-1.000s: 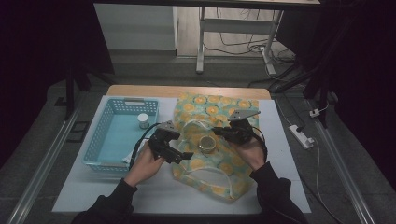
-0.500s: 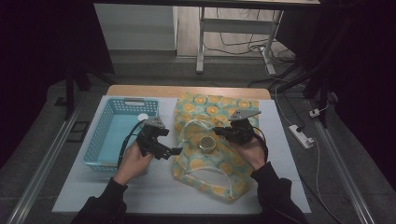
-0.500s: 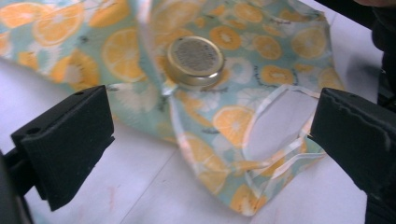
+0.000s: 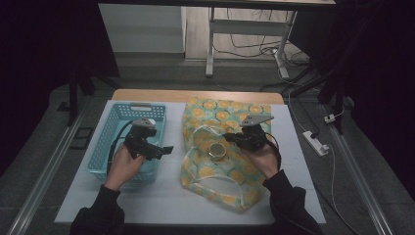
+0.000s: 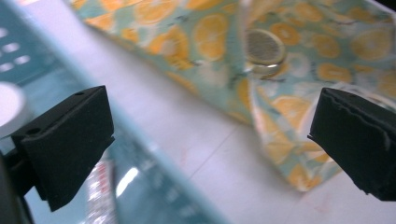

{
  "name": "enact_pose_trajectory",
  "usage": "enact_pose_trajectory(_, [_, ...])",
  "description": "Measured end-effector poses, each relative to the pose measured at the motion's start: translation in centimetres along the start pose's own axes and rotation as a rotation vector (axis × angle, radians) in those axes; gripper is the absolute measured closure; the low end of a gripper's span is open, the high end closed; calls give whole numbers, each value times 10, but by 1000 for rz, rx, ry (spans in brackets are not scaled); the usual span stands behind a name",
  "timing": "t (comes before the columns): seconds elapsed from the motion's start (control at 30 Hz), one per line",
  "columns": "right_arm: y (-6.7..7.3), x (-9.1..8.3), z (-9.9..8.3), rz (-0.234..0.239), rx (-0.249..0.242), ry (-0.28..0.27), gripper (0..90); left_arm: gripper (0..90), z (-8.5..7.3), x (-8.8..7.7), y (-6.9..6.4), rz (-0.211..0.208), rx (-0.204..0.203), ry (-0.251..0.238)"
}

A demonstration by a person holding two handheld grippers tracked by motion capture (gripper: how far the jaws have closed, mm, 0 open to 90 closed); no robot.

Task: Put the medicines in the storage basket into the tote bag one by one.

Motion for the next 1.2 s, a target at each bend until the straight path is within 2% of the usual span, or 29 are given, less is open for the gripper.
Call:
enact_pose_trajectory(0.17, [0,0,0,-1,-1,1,900,0,-9,-7,18,61,-32,21])
enact_pose_trajectory(0.33, [0,0,0,1,-1,2,900,0,-19,-12,33,100,-84,44])
enact_pose_trajectory(0.57, [0,2,0,-1,-4,4,900,0,-33,-2,46,171,-59,138])
enact_pose_trajectory(0.7, [0,2,0,0,-6,4,900,0,-35,-1,49,177,-67,143])
enact_pose_trajectory(0.83, [0,2,0,0,-7,4,900,0,-39,3,55,191,-63,173])
enact_pose_trajectory(1.2, [2,4,-1,4,-8,8,900,0,-57,25,60,168,-56,357])
Point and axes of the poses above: each handheld gripper's, and its own axes: x roughly forward along the jaws, z roughly out of its top, y roughly to its left, the point moved 6 cm from there along x, roughly forward along the jaws, and after that the axes turned 4 degrees about x, right-handed, at the moved point
